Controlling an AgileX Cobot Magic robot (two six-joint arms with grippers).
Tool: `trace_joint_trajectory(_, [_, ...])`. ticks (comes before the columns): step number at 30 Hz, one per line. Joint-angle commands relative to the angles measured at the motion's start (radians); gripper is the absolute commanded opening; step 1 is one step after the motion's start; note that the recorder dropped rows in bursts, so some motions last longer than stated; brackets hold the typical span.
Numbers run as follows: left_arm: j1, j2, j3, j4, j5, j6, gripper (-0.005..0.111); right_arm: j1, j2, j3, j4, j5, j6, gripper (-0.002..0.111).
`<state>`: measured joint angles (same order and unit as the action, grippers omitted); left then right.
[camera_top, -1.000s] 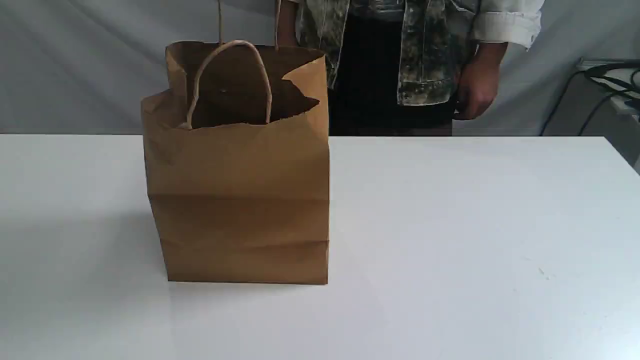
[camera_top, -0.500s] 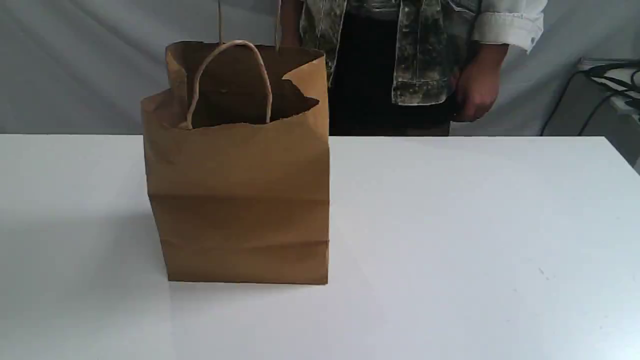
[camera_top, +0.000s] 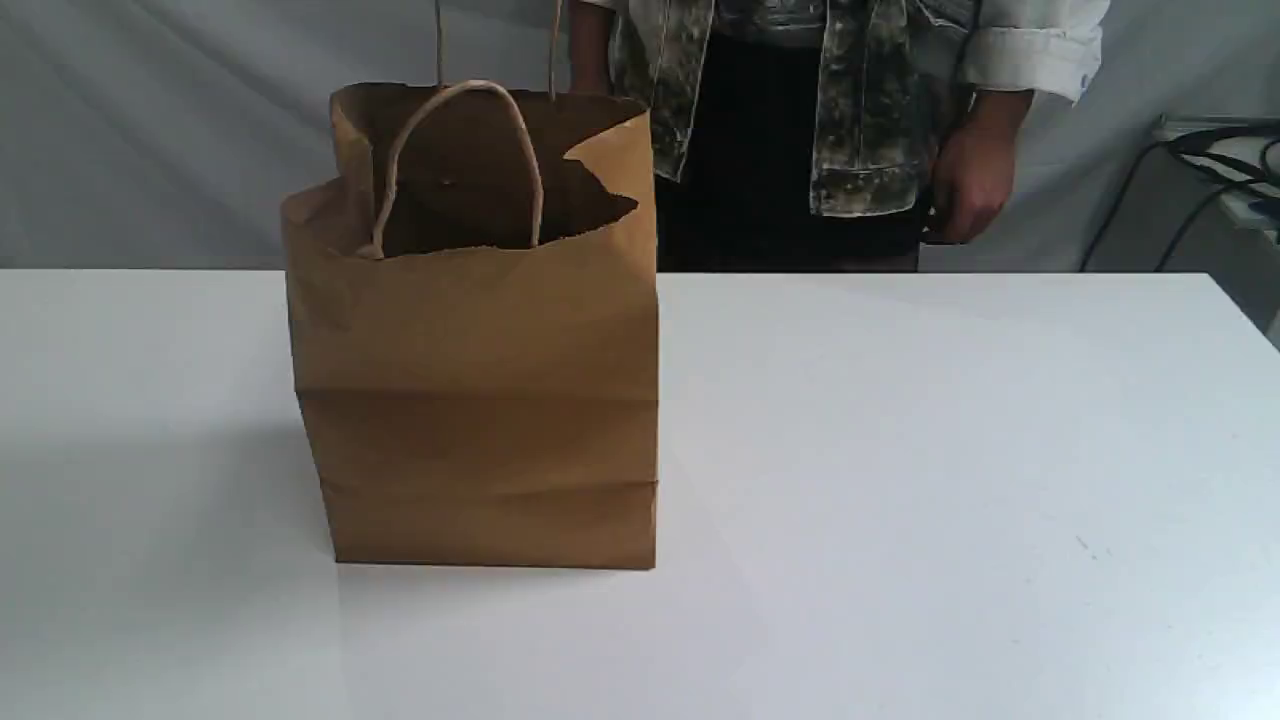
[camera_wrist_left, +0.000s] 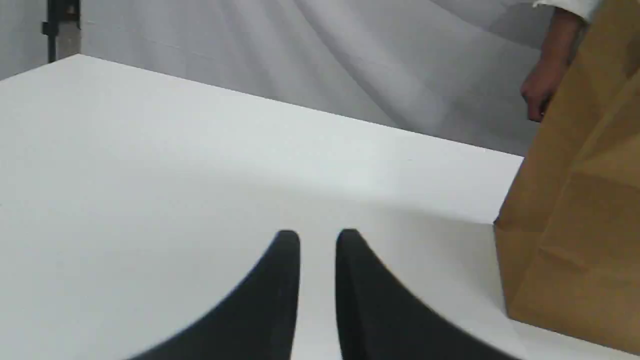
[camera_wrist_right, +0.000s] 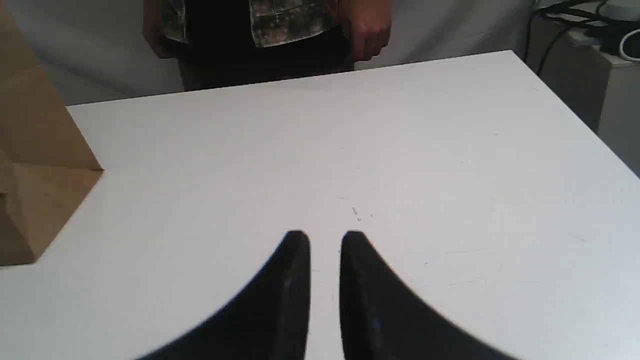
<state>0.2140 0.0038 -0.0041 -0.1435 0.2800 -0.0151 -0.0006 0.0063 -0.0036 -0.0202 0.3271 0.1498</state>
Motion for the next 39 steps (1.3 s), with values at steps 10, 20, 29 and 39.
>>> trace_joint_trajectory(10, [-0.108,-0.004,0.004,-0.050,0.001,-0.007,0.015,0.001,-0.006,0.004,0.009,0.000,-0.009,0.012])
trace_joint_trajectory(20, [-0.108,-0.004,0.004,-0.050,0.001,-0.007,0.015,0.001,-0.006,0.004,0.009,0.000,-0.009,0.012])
trace_joint_trajectory(29, [-0.108,-0.004,0.004,-0.050,0.001,-0.007,0.015,0.001,-0.006,0.004,0.009,0.000,-0.012,0.012])
trace_joint_trajectory(39, [-0.108,-0.004,0.004,-0.050,0.001,-0.007,0.015,0.001,-0.006,0.004,0.011,0.000,-0.012,0.012])
